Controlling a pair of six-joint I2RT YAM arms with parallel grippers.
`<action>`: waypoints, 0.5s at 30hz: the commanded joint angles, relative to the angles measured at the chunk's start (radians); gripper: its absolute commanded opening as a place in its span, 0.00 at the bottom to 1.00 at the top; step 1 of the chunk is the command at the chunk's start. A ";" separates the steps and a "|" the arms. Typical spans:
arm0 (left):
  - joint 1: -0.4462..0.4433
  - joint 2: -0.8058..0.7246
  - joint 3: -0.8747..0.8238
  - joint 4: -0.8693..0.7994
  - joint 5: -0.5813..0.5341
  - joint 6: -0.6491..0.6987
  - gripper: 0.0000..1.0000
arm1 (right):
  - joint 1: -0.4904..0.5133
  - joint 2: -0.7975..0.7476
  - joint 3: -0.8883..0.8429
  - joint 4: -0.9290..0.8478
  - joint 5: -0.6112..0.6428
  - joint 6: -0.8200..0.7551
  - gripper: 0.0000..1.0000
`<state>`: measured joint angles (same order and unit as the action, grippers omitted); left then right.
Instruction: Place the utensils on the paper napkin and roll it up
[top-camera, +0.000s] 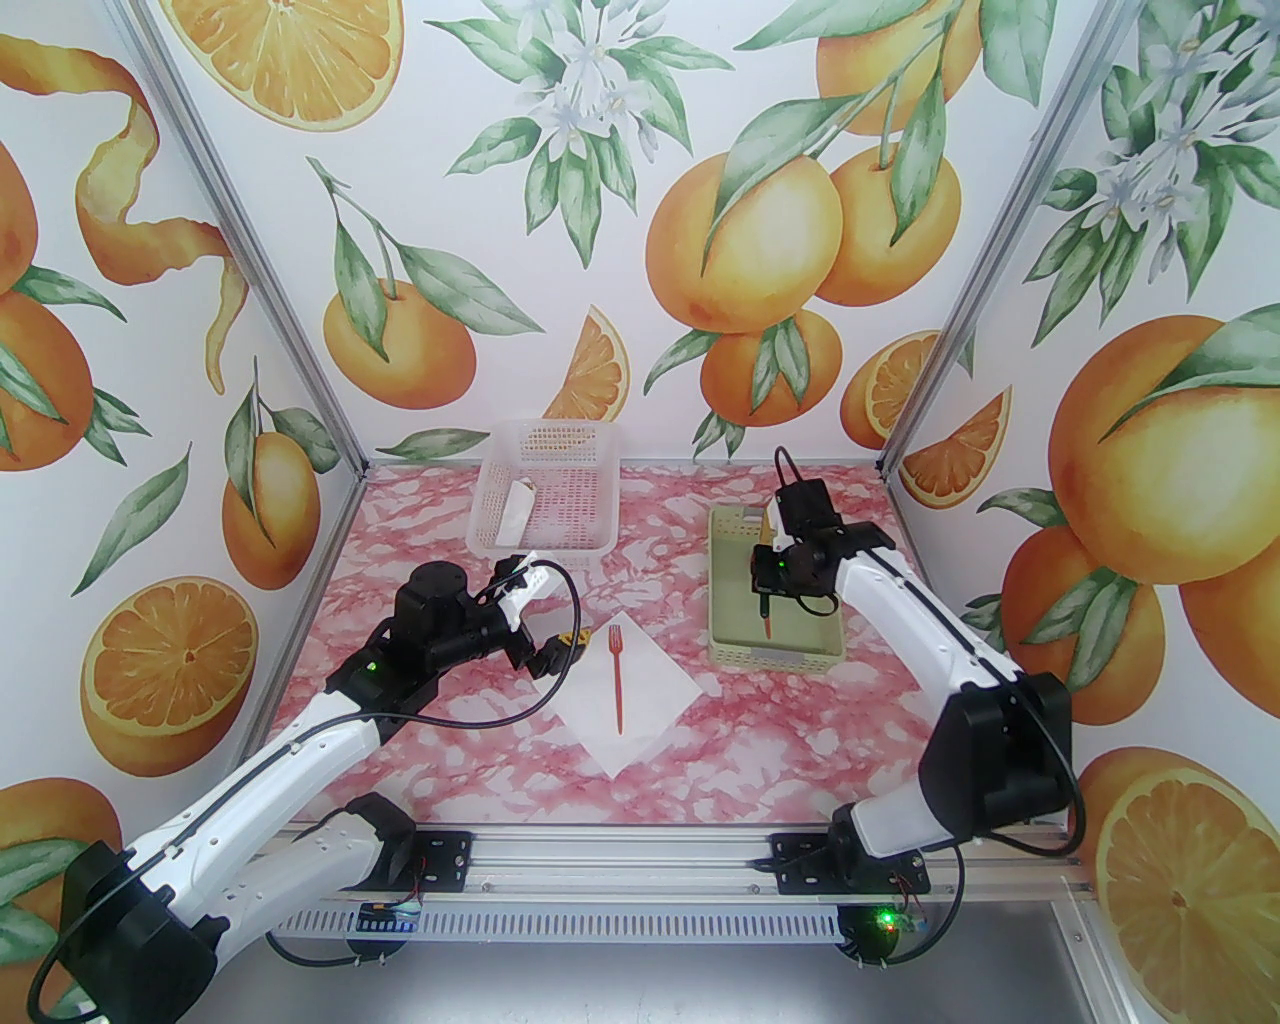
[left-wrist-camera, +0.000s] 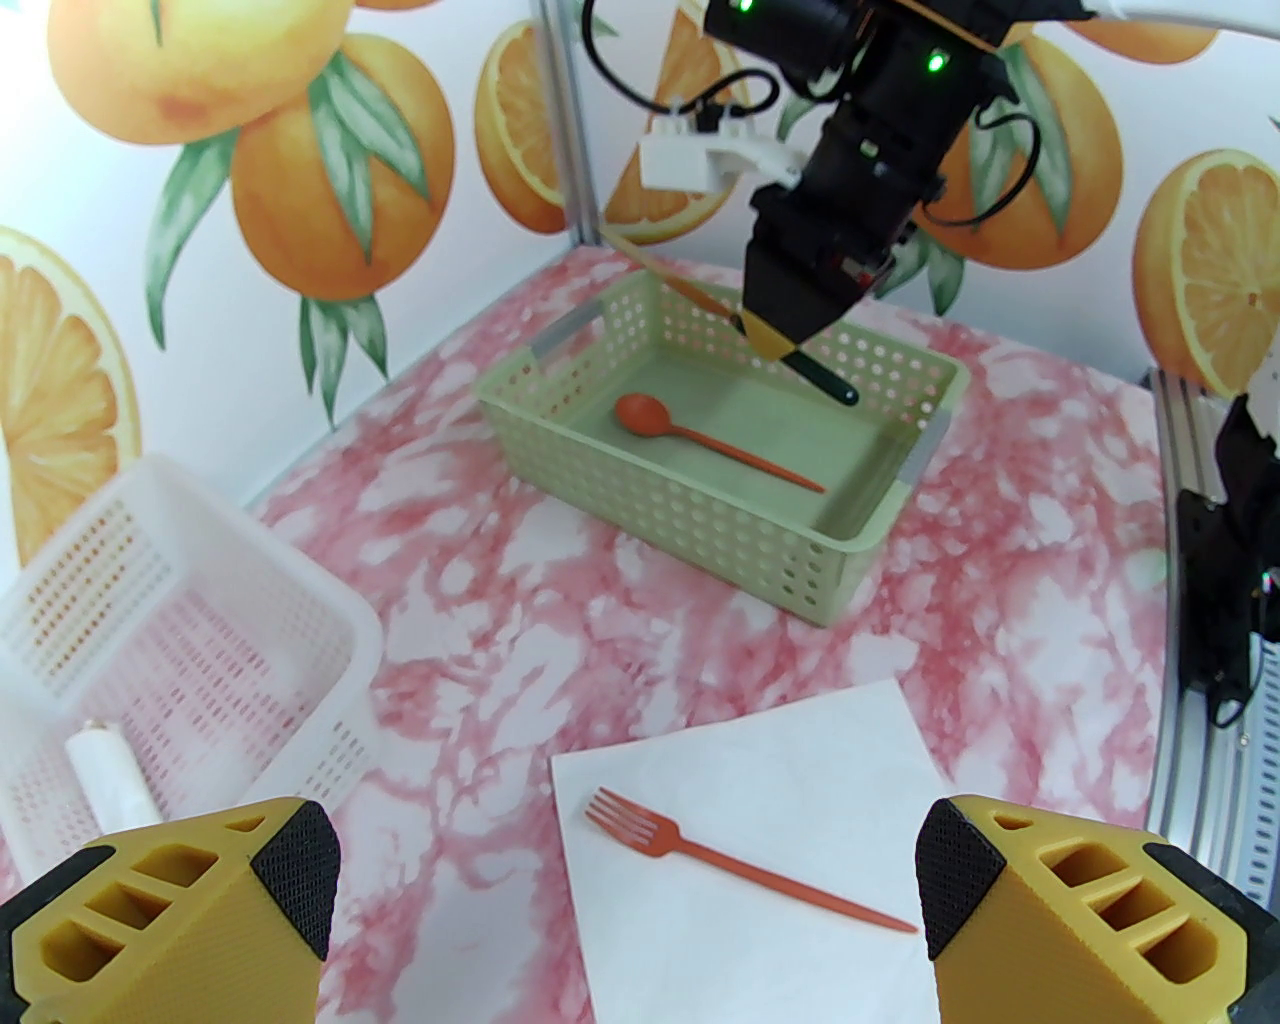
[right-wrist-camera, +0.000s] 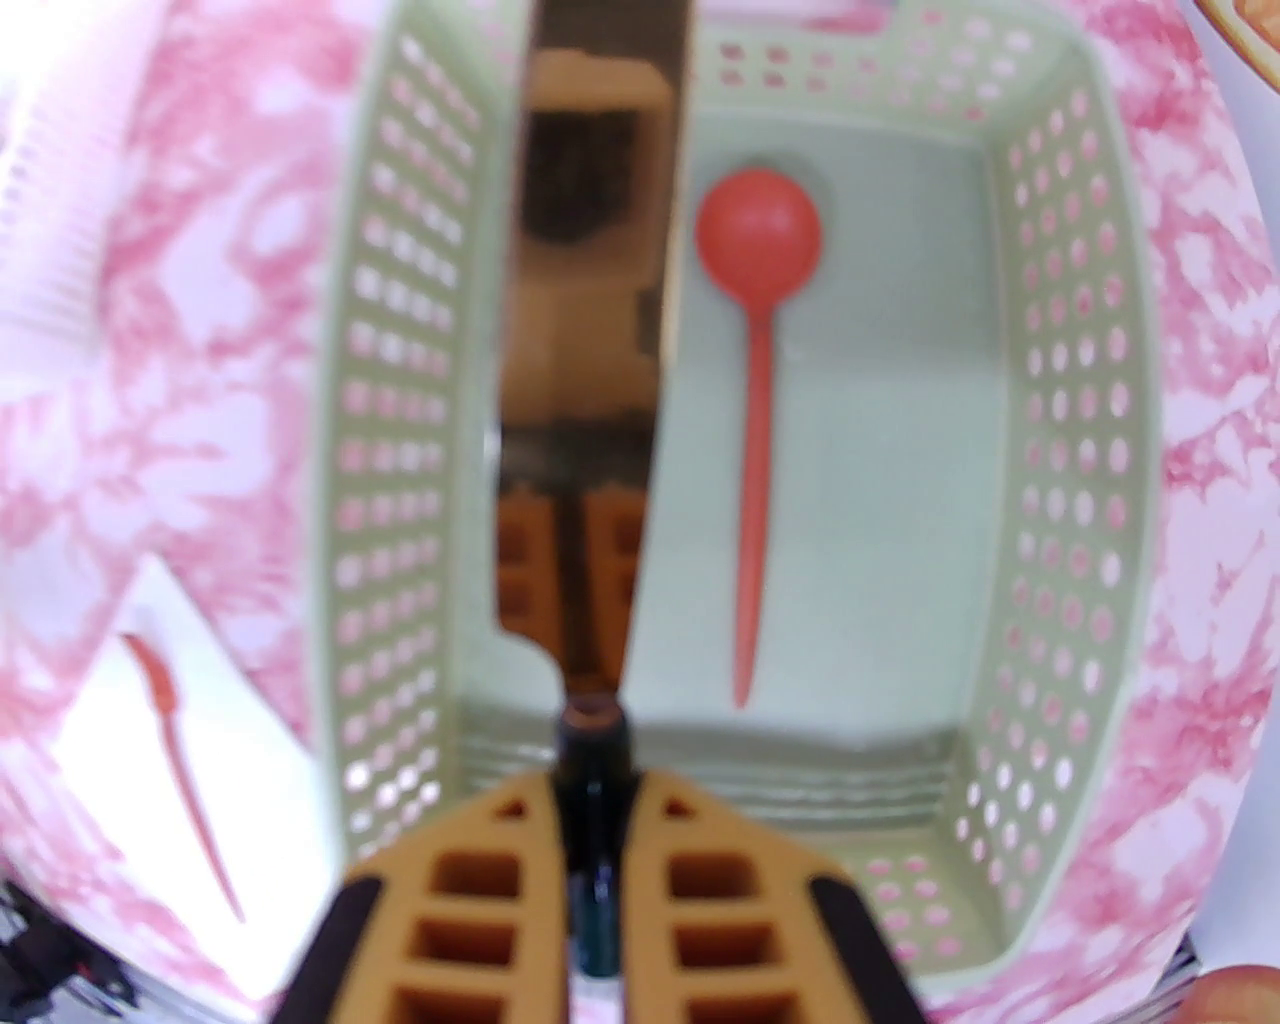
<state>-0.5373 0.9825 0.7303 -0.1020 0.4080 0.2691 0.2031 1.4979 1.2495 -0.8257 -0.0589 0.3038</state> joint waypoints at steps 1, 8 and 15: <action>-0.003 -0.014 0.009 0.018 0.000 0.012 1.00 | 0.033 -0.076 0.003 -0.026 -0.083 0.060 0.11; -0.003 -0.019 0.003 0.029 0.001 0.006 1.00 | 0.131 -0.166 -0.054 -0.022 -0.152 0.154 0.11; -0.003 -0.016 0.004 0.030 0.000 0.004 1.00 | 0.267 -0.216 -0.170 0.125 -0.224 0.303 0.11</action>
<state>-0.5373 0.9806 0.7303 -0.1005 0.4076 0.2687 0.4248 1.3087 1.1328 -0.7979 -0.2157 0.5011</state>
